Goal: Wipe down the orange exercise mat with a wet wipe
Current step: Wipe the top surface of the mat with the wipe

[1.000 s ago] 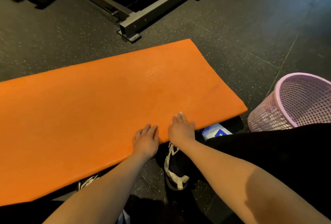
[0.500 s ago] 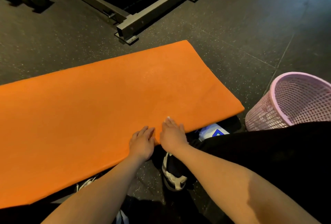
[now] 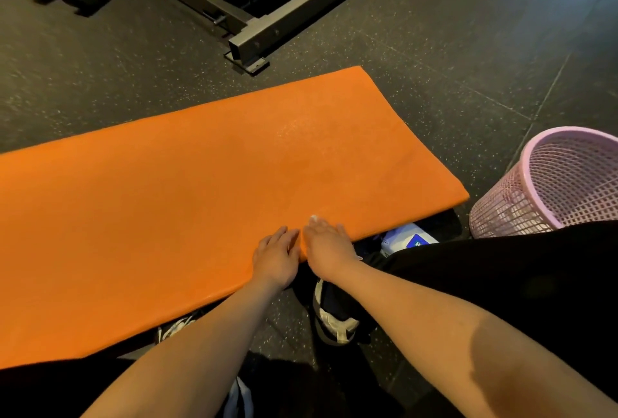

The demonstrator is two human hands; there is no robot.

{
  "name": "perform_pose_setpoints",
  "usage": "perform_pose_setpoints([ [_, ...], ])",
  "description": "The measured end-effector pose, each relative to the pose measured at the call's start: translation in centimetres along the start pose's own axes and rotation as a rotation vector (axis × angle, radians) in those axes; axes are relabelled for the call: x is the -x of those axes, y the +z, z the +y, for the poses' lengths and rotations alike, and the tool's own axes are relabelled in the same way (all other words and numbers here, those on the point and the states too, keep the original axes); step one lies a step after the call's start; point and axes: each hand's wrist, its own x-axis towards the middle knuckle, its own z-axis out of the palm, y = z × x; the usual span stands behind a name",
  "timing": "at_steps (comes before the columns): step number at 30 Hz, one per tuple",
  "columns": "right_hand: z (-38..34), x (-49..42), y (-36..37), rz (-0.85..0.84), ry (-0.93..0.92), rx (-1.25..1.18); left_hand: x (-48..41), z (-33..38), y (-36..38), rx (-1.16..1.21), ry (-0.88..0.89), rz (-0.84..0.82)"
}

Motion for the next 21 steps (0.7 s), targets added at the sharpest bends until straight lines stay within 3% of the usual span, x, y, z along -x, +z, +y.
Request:
perform_pose_setpoints([
  [2,0.1,-0.4,0.0,-0.016,-0.083,-0.049,-0.4,-0.3,0.1,0.03,-0.007,0.008],
  [6,0.8,-0.8,-1.2,0.16,0.081,-0.346,-1.2,0.0,-0.6,0.271,-0.043,0.051],
  [13,-2.2,-0.1,-1.9,0.146,-0.001,-0.763,-1.0,2.1,-1.7,0.575,-0.002,0.137],
  [21,-2.4,0.0,-1.3,0.178,0.007,-0.793,-0.9,2.2,-2.2,0.689,-0.143,0.257],
])
